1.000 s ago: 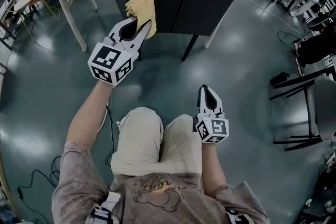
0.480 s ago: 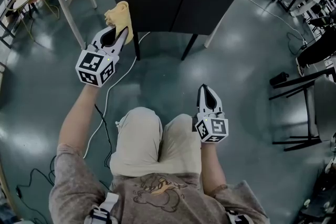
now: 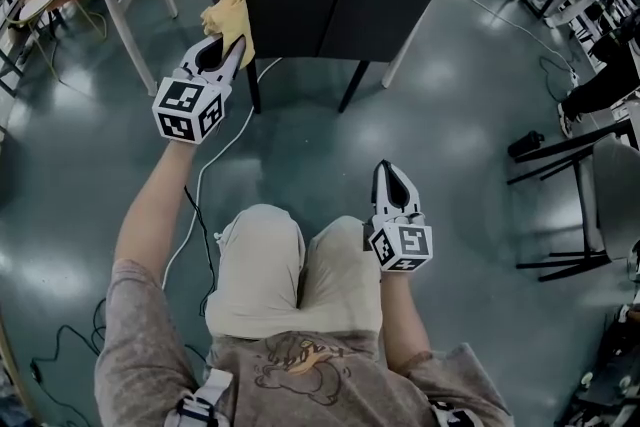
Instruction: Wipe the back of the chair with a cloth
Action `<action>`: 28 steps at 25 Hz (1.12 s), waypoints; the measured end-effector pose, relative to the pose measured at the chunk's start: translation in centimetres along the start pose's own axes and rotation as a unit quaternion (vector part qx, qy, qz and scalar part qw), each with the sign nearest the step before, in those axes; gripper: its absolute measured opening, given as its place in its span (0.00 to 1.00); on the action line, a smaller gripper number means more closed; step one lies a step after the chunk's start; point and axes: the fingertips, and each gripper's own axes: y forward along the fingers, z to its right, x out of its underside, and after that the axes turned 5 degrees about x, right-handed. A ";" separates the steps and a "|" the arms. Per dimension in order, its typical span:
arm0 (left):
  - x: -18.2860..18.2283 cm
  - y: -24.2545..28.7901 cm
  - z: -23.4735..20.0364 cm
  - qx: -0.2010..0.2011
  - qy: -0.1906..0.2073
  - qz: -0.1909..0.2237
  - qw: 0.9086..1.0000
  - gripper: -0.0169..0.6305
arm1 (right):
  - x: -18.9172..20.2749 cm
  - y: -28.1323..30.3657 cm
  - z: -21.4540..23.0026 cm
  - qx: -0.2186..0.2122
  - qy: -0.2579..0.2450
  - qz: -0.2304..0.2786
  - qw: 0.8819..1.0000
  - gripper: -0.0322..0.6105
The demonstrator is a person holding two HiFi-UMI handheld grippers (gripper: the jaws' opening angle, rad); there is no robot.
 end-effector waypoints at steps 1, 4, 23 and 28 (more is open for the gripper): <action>0.2 0.3 0.0 -0.001 -0.002 0.000 1.000 0.12 | 0.1 -0.1 0.1 0.001 0.001 0.001 1.000 0.09; 0.7 1.4 0.4 0.003 -0.005 0.000 1.000 0.12 | 0.3 -0.4 0.1 0.002 0.003 0.001 1.000 0.09; 0.3 10.4 8.1 0.089 0.007 -0.011 0.996 0.12 | 1.3 -0.2 0.4 0.009 0.004 -0.008 1.000 0.09; 0.2 12.8 10.6 0.112 0.006 -0.015 0.994 0.12 | 1.4 0.1 0.3 0.008 0.002 -0.011 1.000 0.09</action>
